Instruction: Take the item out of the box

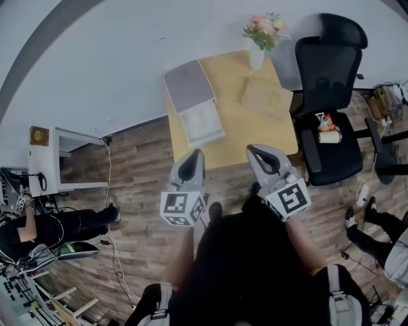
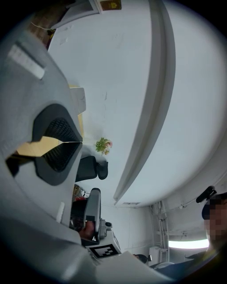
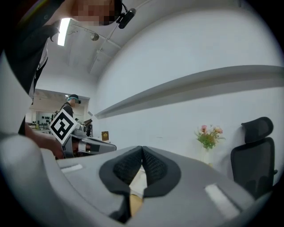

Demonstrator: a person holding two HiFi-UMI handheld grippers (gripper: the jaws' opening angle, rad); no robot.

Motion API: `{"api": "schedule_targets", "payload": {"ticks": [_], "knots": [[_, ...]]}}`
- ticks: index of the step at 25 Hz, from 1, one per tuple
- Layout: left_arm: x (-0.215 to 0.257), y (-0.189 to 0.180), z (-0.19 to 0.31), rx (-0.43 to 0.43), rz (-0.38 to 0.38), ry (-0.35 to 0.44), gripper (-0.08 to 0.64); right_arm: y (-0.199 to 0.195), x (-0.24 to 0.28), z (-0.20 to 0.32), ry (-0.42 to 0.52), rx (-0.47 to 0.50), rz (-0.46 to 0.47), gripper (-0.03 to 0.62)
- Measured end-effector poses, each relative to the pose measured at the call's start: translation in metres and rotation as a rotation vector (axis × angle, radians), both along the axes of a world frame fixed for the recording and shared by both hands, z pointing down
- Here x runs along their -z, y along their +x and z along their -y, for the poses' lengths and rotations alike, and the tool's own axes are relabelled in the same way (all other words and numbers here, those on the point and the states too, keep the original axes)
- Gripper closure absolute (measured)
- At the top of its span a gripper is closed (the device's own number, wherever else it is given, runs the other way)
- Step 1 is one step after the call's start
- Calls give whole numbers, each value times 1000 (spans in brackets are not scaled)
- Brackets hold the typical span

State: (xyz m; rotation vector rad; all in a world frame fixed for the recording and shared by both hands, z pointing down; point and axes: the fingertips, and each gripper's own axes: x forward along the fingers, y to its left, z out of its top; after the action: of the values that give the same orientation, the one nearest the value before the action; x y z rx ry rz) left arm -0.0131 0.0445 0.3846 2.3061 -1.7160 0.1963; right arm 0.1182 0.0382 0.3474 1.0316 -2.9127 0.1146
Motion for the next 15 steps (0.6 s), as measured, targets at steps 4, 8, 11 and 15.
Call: {"api": "schedule_targets", "payload": {"ticks": [4,8,11,15], "knots": [[-5,22,14,38,2,-9,548,19,-3,21,-11,42,0,590],[-7,39,24,73,10,-24,548,34,-8,35,-29,85,-2,589],[-13,55,31,79,8,-45,548,46,-14,41,-60,103,5,589],[-23,74,35,83,6,-69,548,58,-27,48,-92,125,5,590]]}}
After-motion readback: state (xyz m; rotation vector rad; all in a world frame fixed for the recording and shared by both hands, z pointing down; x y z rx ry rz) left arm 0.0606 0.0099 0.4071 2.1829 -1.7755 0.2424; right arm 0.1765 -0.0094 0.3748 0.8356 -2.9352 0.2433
